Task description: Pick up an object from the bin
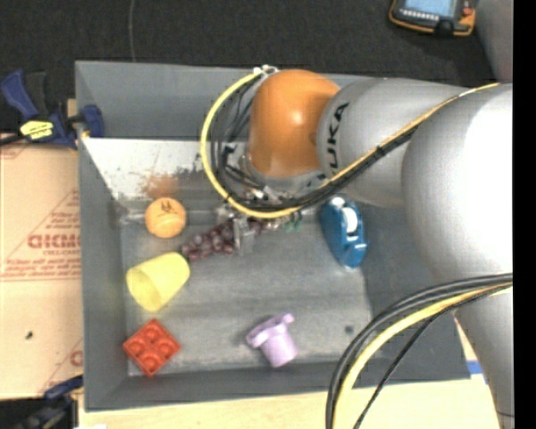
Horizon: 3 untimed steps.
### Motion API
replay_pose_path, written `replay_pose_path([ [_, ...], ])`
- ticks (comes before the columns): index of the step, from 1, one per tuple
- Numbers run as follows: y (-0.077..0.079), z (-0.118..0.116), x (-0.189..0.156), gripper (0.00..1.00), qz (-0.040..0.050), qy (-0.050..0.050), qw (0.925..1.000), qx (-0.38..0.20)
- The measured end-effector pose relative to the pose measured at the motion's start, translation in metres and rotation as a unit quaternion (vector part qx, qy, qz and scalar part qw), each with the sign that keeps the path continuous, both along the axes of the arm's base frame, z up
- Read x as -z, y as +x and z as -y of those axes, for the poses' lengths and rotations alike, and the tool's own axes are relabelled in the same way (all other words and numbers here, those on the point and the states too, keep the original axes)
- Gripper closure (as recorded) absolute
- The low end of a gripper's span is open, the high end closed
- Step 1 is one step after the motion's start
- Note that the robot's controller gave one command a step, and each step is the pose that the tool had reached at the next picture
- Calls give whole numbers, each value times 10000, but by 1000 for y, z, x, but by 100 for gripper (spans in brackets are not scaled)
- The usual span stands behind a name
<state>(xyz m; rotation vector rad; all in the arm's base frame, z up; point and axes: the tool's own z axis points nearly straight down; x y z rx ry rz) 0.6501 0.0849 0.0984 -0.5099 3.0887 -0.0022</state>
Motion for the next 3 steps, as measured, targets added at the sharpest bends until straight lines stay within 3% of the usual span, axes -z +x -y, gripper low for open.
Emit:
replay_pose_path([
  [3,2,1,-52,100,42,-1,10000,14],
])
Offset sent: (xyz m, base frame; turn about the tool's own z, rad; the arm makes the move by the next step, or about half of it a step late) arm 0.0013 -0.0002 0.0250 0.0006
